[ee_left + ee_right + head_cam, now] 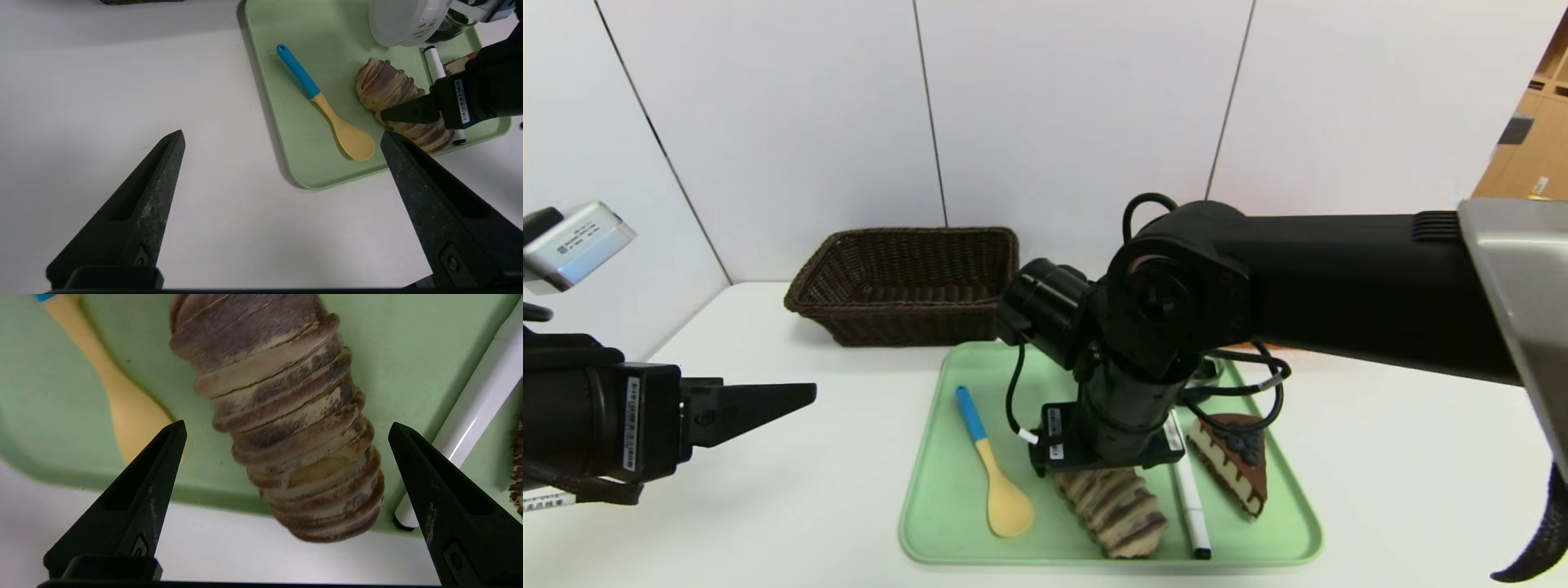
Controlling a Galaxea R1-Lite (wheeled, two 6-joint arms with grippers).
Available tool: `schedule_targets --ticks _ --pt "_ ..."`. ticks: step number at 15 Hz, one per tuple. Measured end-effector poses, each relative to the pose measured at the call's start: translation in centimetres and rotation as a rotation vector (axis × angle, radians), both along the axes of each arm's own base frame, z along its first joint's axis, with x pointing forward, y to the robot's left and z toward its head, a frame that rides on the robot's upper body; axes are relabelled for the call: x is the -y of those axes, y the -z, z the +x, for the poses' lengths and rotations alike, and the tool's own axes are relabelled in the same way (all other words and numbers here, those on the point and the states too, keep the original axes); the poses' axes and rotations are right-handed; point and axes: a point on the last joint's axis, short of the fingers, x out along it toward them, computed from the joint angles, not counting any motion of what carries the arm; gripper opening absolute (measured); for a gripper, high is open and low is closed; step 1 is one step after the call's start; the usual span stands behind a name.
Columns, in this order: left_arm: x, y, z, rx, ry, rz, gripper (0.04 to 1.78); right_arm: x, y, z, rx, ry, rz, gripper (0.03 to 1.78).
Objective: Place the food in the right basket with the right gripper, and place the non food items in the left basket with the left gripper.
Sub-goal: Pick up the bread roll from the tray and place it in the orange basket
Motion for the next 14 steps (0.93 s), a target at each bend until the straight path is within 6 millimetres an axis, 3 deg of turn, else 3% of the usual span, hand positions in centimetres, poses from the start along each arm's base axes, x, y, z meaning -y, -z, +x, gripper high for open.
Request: schedule_targets --ticks 3,6,11,12,14 --pt "-0.1 0.2 -0.2 -0.001 0.002 0.000 1.69 0.0 0.9 0.6 -0.009 0.015 -0.025 1.71" --pt "-0.1 0.2 -0.3 0.002 0.002 0.001 1.69 0.1 1.5 1.1 -0.024 0.031 -0.031 1.21" --pt "-0.2 0.1 -0.4 0.004 0.001 -0.003 1.69 0.2 1.7 1.1 -0.037 0.035 -0.029 0.64" --pt "-0.2 0.2 -0.5 0.004 0.001 -0.002 1.69 0.2 1.5 1.0 -0.037 0.032 -0.022 0.22" --pt "-0.2 0.2 -0.5 0.001 0.000 -0.004 1.69 0.2 0.8 0.7 -0.041 0.023 0.004 0.18"
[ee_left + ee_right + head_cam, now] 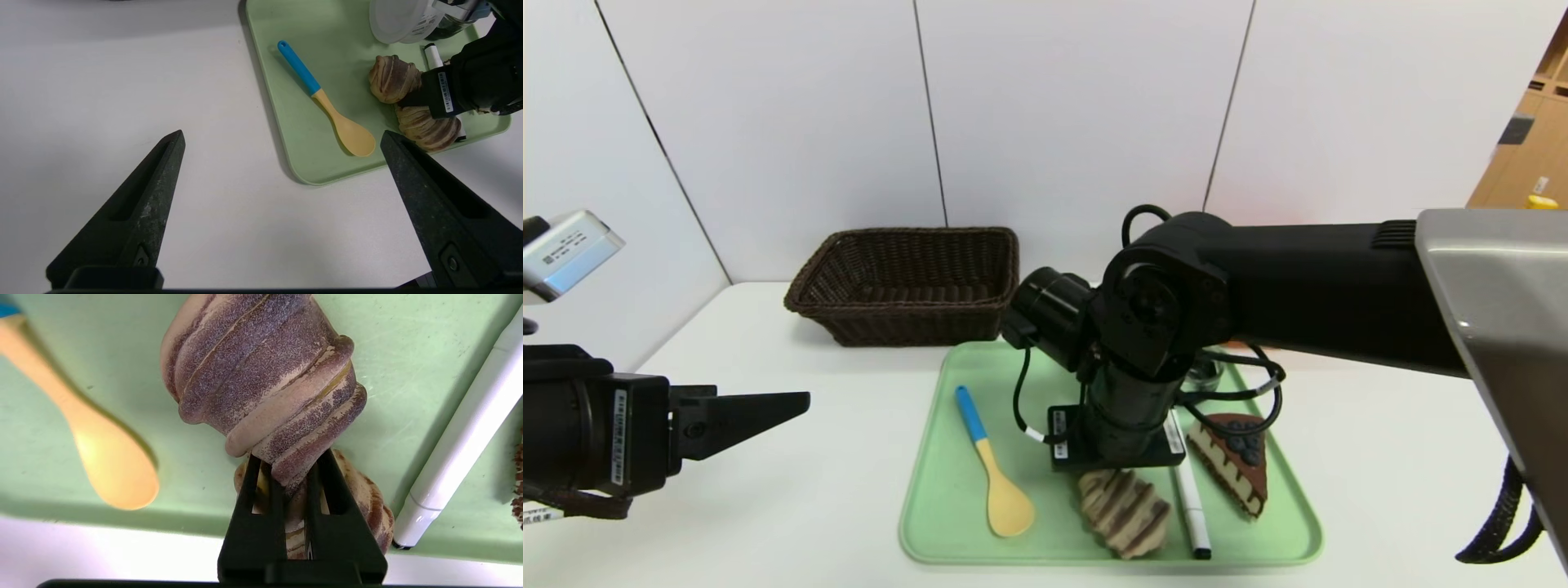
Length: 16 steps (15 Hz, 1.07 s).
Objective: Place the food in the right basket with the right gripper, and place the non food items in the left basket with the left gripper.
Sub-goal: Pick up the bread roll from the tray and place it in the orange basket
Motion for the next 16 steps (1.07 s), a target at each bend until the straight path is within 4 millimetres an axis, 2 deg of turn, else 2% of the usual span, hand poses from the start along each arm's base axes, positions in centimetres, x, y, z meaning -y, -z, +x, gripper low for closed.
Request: schedule_targets --ticks 5,8,10,11,13,16 --pt "0.0 0.0 -0.1 0.000 -0.001 0.000 1.69 0.3 -3.6 -1.9 -0.004 -0.059 0.145 0.18" --pt "-0.1 0.0 -0.2 0.002 -0.001 -0.002 1.69 0.8 -7.7 -3.5 0.042 -0.133 0.364 0.18" --pt "-0.1 0.2 -0.2 -0.002 0.000 0.000 1.69 1.9 -10.9 -4.2 0.112 -0.180 0.513 0.18" --pt "-0.1 0.4 -0.3 -0.007 0.000 0.003 1.69 2.6 -12.6 -4.0 0.188 -0.186 0.594 0.18" --pt "-0.2 0.7 -0.5 -0.013 0.001 0.006 1.69 5.0 -15.7 -2.3 0.371 -0.153 0.716 0.18" --pt "-0.2 0.7 -0.6 -0.012 0.002 0.006 1.69 10.3 -18.3 1.4 0.613 -0.035 0.760 0.18"
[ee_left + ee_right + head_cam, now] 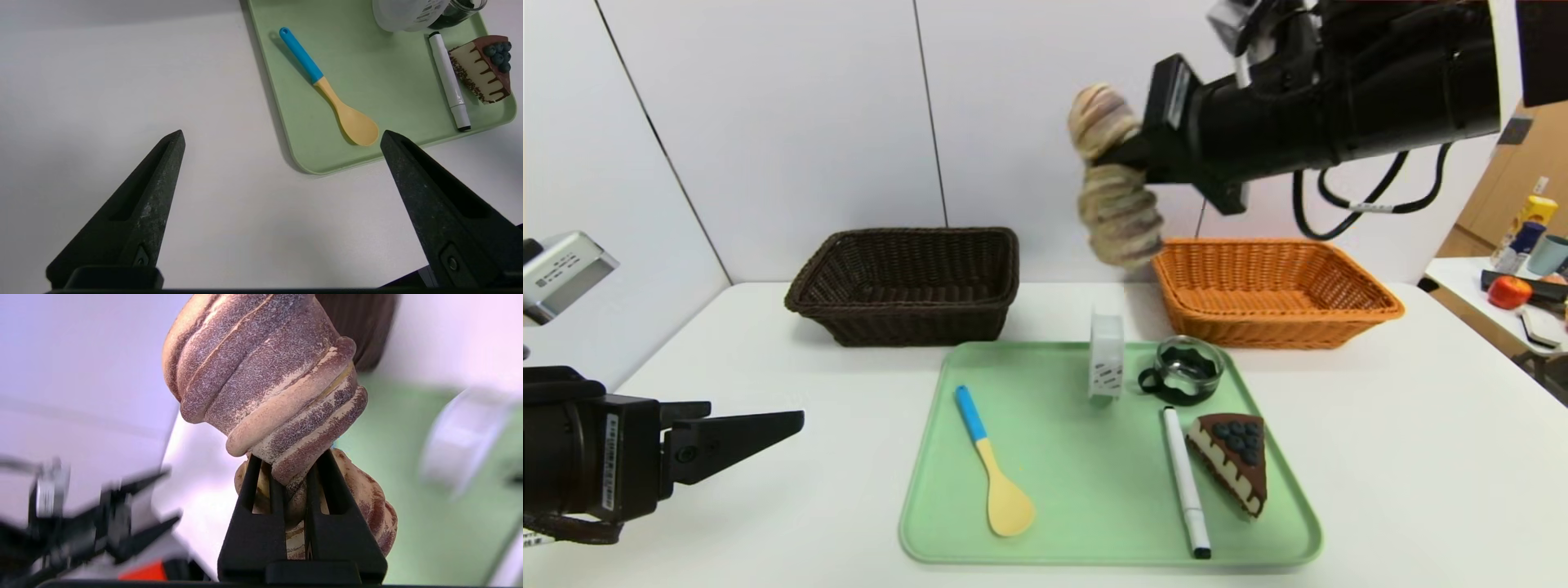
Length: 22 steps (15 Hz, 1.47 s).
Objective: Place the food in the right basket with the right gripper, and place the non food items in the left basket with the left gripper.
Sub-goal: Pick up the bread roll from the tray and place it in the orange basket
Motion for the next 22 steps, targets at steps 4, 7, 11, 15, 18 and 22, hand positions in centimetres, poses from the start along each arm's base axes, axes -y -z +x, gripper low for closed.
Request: schedule_targets --ticks 4,7,11,15,18,22 --pt "0.1 -0.1 0.2 0.019 0.004 -0.004 1.69 8.9 0.3 5.3 0.017 0.313 0.033 0.18" --pt "0.3 -0.2 0.6 0.029 0.007 -0.008 1.69 13.6 3.4 8.5 -0.089 0.483 0.032 0.18" --pt "0.4 0.0 1.0 0.020 0.008 -0.003 1.69 16.5 6.7 11.2 -0.180 0.585 0.022 0.18" --pt "0.4 0.2 1.0 0.011 0.006 -0.001 1.69 17.5 9.6 13.6 -0.221 0.668 -0.020 0.18" --pt "0.4 0.3 1.0 0.010 0.004 0.001 1.69 17.7 11.6 14.9 -0.259 0.684 -0.039 0.18" --pt "0.4 0.4 0.9 0.008 0.003 0.002 1.69 17.8 12.7 16.6 -0.206 0.719 -0.012 0.78"
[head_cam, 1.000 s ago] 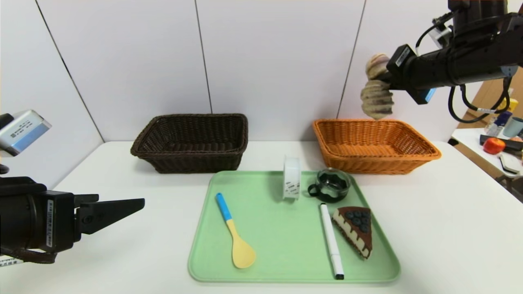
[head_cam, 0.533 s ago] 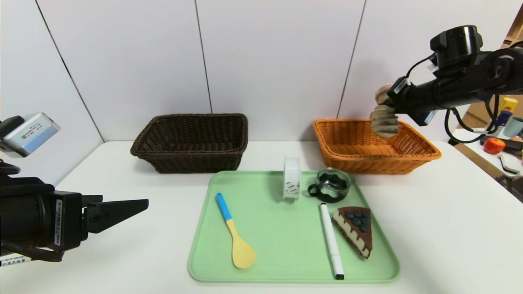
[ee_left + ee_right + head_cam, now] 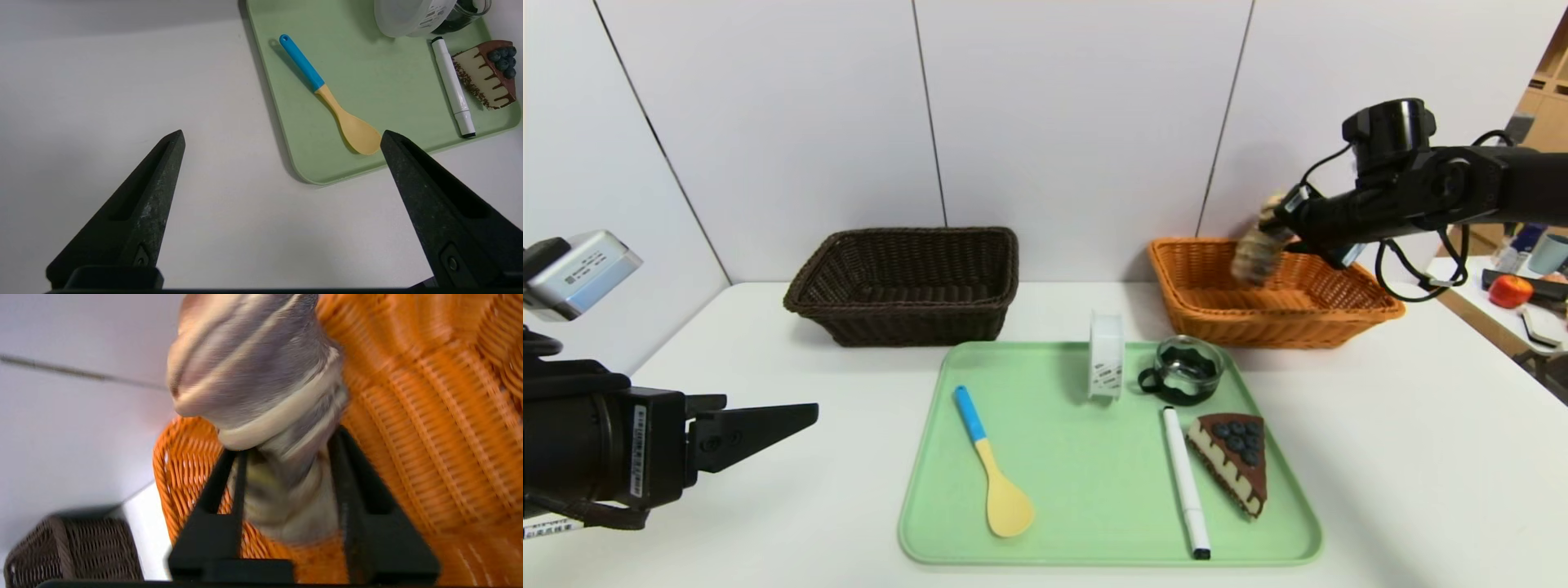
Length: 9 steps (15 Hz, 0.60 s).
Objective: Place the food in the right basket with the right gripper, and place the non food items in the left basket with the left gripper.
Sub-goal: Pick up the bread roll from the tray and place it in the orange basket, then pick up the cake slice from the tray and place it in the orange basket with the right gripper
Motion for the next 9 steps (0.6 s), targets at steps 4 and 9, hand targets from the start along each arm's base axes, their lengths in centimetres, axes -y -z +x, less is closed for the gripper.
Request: schedule_targets --ticks 4,9 --pt "0.0 0.0 -0.1 0.000 -0.001 -0.001 1.69 0.0 0.7 0.4 -0.033 0.059 0.061 1.15" --pt "0.0 0.0 0.0 0.003 0.000 -0.002 1.69 -0.3 0.3 -0.5 -0.093 0.080 0.097 1.41"
